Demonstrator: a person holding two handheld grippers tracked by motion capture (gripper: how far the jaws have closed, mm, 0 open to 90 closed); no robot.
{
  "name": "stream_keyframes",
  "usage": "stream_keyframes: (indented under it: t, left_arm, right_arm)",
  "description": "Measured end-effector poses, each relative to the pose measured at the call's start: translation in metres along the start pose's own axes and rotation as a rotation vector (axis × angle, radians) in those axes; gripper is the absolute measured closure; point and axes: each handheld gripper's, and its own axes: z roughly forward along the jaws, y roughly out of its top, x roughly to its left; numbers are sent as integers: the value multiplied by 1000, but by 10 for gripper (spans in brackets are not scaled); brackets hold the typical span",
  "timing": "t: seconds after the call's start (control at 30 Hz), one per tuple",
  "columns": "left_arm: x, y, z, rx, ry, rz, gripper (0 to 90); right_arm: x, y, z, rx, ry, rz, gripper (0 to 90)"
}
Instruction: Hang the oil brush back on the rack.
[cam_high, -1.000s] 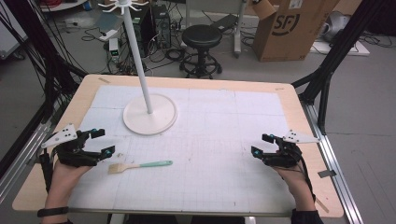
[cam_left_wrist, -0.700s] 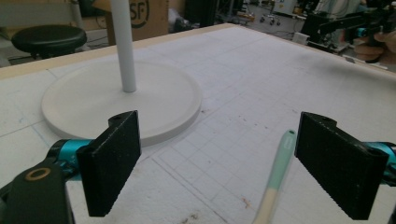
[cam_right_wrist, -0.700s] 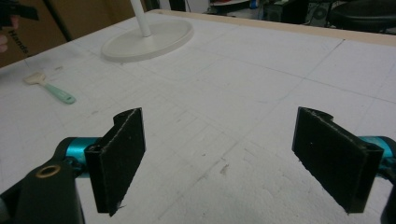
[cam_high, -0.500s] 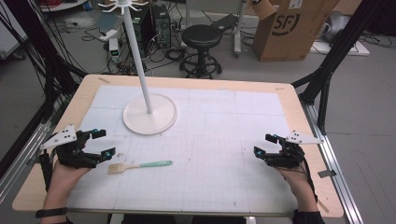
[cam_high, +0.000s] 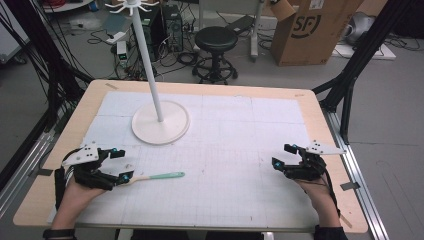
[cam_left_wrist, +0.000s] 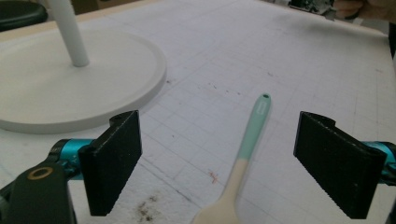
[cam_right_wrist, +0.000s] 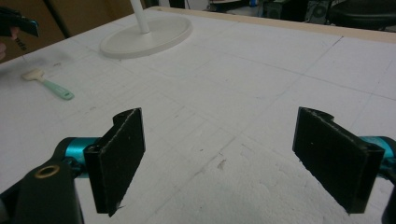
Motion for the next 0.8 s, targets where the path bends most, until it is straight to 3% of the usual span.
stream_keyframes:
  t: [0.37,0.57,0.8]
  left_arm:
    - [-9,-7,27,134,-47,53,249]
    - [-10,-10,35,192,-84,62,360]
    - [-13,-11,42,234,-79,75,518]
  right_arm:
    - [-2,-2,-1,3,-4,4,165]
    - [-3,-3,-1,9,-10,8,165]
    - [-4,-3,-1,8,-9,9,167]
